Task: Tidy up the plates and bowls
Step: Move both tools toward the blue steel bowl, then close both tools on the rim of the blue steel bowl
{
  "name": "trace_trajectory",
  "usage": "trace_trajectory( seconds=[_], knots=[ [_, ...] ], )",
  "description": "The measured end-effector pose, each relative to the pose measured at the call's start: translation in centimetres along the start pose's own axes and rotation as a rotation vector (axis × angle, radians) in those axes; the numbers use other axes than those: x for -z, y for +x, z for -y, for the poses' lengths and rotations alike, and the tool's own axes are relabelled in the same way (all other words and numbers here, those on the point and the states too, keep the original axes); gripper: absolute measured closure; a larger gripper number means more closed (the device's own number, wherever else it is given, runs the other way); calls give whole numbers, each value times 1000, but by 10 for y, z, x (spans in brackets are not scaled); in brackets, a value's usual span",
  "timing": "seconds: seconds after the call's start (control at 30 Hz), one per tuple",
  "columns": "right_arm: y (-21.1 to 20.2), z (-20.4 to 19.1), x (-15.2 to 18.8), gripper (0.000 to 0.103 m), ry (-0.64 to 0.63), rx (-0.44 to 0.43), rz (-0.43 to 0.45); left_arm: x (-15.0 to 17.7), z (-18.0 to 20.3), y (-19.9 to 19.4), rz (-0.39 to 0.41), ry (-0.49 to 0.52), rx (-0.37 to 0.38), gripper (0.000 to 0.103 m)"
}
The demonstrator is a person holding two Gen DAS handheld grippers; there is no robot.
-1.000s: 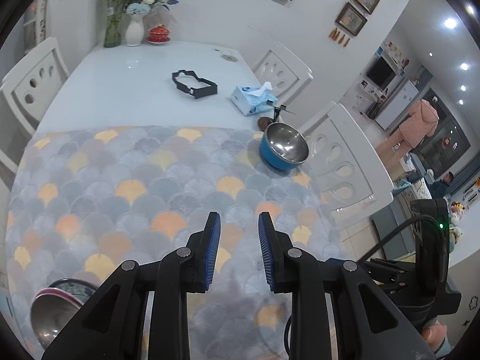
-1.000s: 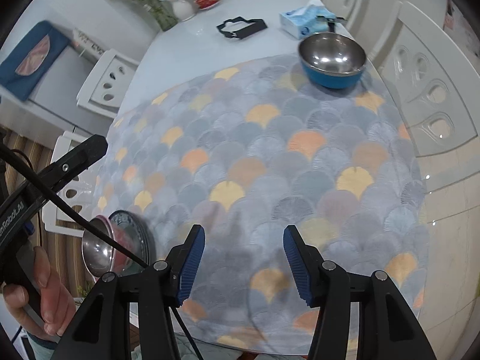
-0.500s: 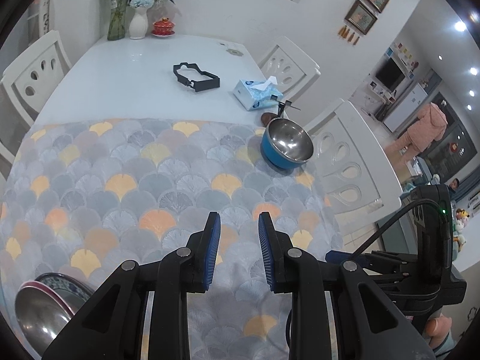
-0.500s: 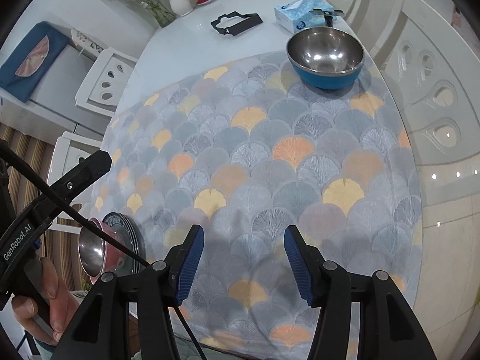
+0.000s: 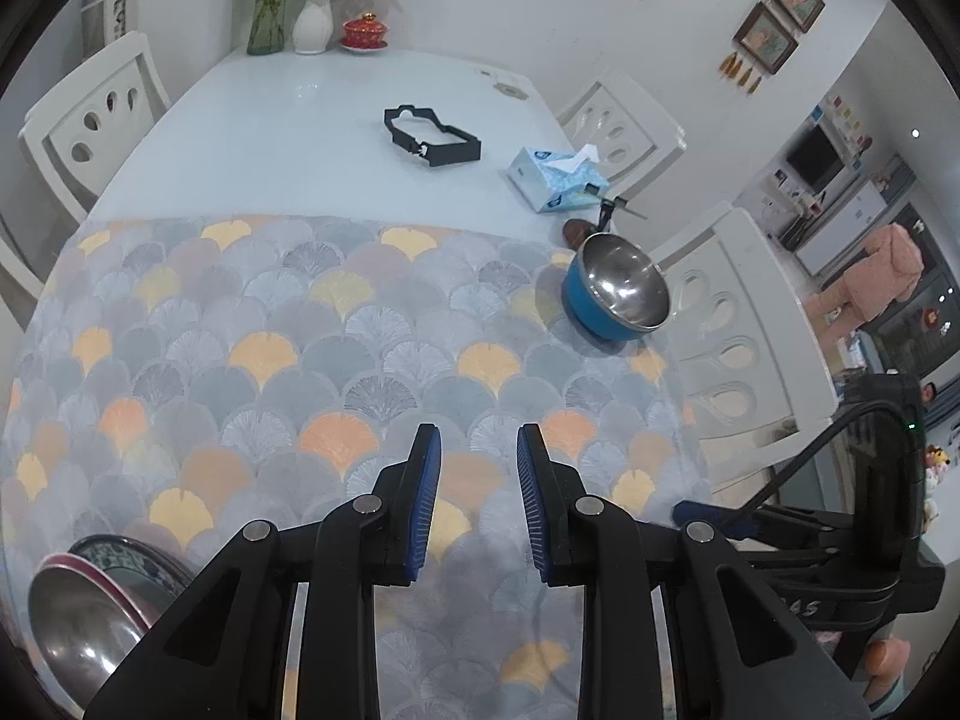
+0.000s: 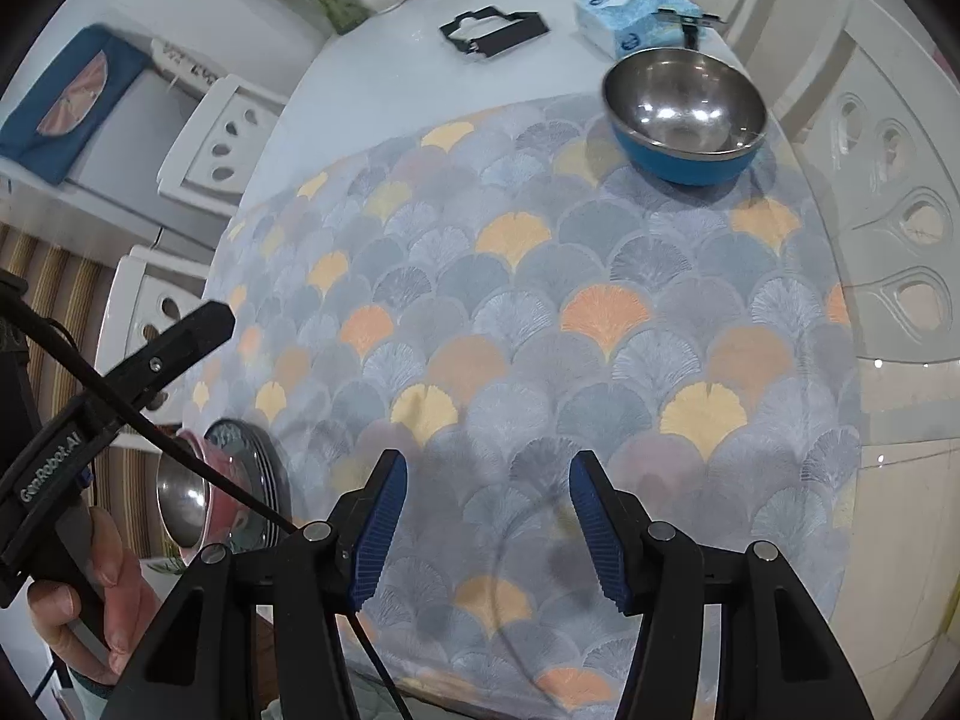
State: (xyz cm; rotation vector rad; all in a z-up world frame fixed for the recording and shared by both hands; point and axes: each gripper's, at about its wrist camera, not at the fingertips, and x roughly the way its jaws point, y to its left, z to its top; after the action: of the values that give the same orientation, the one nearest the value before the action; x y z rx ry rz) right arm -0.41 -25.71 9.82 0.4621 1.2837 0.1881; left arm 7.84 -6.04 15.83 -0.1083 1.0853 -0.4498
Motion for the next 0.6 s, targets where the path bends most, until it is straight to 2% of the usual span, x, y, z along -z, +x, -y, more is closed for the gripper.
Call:
trace_trajectory(
  seconds=[0.07,0.2,0.27,0.33,0.6],
  knots=[
    [-3,13,-4,48,39,-10,13,-6,3,5,-8,1,13,79],
    [-12,42,-13,48,127,-5,58,-21,12,17,-26,8,19,72],
    [-18,58,-20,48,176,-2,86,-30,17,27,-41,15,9,61],
    [-23,74,-30,48,218,9,117,-42,22,37,-44,20,11,56],
    [-26,123,-84,48,312,70,194,-96,58,97,-76,66,93,56]
  ],
)
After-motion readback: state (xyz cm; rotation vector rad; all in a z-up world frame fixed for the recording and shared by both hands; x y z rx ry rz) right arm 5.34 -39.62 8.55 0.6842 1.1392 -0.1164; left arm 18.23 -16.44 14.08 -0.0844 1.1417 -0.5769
